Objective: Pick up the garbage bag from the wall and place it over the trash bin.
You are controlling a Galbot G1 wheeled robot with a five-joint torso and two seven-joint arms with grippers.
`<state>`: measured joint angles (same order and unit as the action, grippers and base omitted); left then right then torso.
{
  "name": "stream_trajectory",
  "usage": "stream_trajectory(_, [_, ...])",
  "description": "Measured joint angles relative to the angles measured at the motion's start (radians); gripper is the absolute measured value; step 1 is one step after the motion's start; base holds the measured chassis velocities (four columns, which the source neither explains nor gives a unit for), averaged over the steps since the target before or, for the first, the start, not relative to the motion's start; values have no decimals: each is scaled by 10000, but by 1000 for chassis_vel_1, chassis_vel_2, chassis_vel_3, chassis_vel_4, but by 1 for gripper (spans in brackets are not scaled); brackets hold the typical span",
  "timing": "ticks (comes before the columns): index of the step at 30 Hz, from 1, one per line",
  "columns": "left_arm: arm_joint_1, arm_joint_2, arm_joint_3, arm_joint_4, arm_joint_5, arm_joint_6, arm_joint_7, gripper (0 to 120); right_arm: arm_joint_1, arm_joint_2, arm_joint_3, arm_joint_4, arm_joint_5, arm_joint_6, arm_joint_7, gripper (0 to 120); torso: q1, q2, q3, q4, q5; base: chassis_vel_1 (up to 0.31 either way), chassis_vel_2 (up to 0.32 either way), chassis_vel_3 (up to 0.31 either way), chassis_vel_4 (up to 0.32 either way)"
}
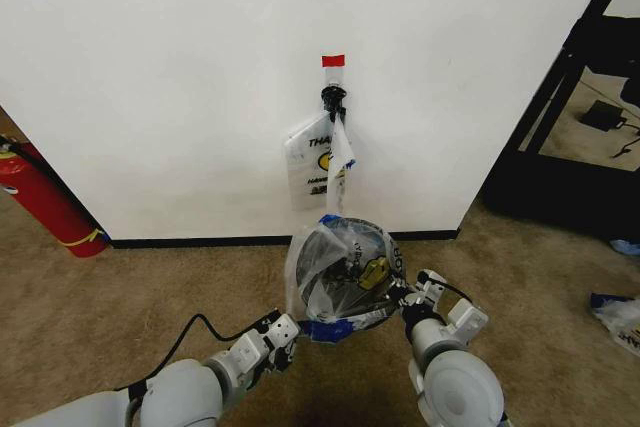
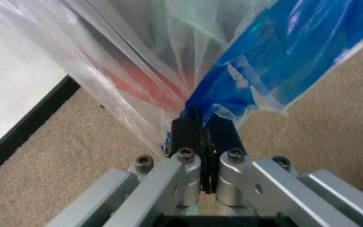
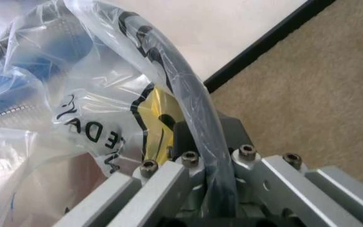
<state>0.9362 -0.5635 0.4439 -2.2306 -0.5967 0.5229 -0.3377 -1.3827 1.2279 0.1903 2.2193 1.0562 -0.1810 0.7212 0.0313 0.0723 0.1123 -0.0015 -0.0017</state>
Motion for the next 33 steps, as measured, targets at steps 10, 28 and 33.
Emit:
stream_trajectory(10, [748,-1306,-923,696,282,-436,-235,0,-172,81,88,383,223,-125,40,0,0,0,0,-1,-3,0,0,0,0])
stream_trajectory(28, [2823,-534,-2122,-762,1165,-372,-902,44,347,435,277,-923,-82,208,22,0,0,0,0,-2,-4,0,0,0,0])
stream_trajectory(33, [3521,-552,-2792,-1143,1417,-480,-973,63,452,772,409,-1322,-173,261,11,0,1,0,0,-2,0,0,0,0,0])
